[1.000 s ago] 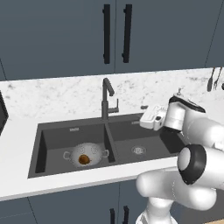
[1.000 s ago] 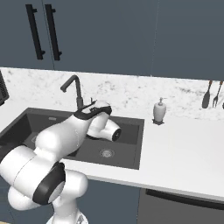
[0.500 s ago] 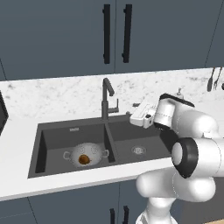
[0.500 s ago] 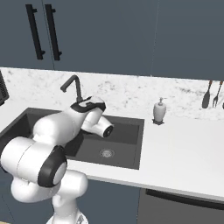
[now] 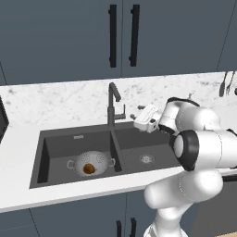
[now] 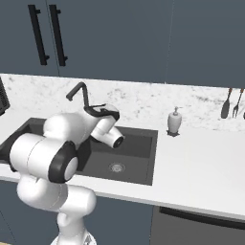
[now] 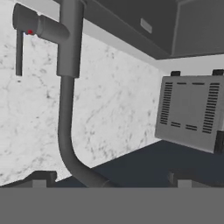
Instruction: Put the colander in the sink, put the pear in the colander, and turn on the sink faucet and pour water over the colander.
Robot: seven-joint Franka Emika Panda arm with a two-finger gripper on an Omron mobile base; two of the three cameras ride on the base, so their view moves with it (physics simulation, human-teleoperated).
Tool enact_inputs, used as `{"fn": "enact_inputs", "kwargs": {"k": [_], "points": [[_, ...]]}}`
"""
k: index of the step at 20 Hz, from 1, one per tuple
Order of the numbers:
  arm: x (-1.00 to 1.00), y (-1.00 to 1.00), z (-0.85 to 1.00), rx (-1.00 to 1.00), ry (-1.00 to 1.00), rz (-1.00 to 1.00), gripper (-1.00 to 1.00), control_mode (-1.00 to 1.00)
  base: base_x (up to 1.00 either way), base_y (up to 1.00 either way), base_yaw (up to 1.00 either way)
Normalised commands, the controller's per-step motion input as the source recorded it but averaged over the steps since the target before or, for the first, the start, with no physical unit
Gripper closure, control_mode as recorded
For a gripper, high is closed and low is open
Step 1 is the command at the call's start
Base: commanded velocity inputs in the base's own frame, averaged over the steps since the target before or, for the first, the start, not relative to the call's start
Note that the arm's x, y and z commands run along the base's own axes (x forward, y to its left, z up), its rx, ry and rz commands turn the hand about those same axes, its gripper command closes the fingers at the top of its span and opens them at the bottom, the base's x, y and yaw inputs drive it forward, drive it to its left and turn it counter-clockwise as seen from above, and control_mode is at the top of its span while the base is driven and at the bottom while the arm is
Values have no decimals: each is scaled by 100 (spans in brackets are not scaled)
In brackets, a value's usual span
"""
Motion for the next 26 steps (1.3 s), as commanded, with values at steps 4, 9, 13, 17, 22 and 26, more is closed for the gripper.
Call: {"fn": "enact_inputs", "kwargs": {"k": [4, 9, 13, 17, 22, 26], "points": [[17, 0, 0, 2, -6, 0, -100, -100, 0, 0, 0], [3, 0, 0, 2, -6, 0, -100, -100, 0, 0, 0], [0, 9, 1, 2, -20, 0, -100, -100, 0, 0, 0], [0, 28, 3, 0, -27, 0, -100, -100, 0, 0, 0], [0, 31, 0, 0, -28, 0, -100, -100, 0, 0, 0], [1, 23, 9, 0, -27, 0, -100, -100, 0, 0, 0]]}}
